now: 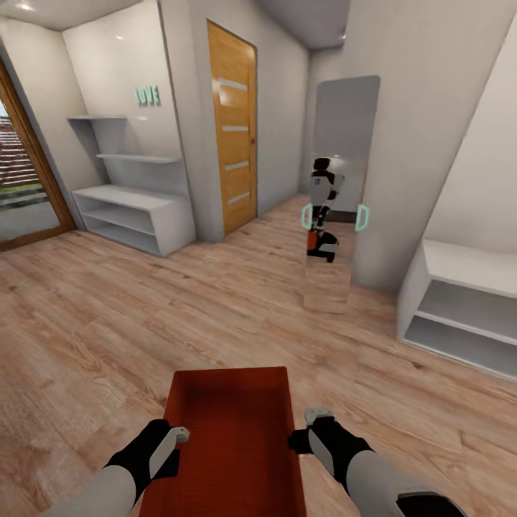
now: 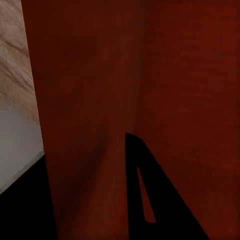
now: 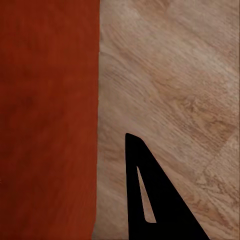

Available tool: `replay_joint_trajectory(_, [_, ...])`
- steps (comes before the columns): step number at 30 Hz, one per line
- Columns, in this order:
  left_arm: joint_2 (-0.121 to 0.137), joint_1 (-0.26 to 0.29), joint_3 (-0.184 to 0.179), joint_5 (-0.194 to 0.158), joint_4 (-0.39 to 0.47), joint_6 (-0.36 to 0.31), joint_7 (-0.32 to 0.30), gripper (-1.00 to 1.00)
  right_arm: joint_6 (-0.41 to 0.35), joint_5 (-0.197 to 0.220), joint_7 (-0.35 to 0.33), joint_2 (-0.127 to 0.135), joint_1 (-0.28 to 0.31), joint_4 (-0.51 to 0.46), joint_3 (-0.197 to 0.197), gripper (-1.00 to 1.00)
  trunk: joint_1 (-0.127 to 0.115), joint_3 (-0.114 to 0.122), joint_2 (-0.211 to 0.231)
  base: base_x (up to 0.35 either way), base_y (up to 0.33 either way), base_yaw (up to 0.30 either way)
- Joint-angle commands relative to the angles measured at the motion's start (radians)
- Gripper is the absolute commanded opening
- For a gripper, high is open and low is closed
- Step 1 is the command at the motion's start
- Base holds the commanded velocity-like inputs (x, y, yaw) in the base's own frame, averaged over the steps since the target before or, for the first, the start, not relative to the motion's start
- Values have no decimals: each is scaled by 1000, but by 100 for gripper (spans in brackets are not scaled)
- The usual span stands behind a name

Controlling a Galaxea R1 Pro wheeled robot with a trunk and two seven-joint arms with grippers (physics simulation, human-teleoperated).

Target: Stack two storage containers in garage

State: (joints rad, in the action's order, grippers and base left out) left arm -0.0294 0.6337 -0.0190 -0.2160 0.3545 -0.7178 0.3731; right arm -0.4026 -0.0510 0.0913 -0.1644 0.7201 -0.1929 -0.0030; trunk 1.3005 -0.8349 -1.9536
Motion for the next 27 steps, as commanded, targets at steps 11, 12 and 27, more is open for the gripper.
replay_joint_trajectory(11, [0,1,2,-66,1,11,3,-100,-9,-35,3,36,-1,-1,10,-100,0,-1,0,342,0,204])
replay_joint_trajectory(12, [0,1,2,-66,1,11,3,-100,-9,-35,3,35,-1,-1,10,-100,0,-1,0,342,0,13])
replay_joint_trajectory(27, [0,1,2,-66,1,11,3,-100,-9,-32,4,35,-1,-2,11,-100,0,-1,0,342,0,1])
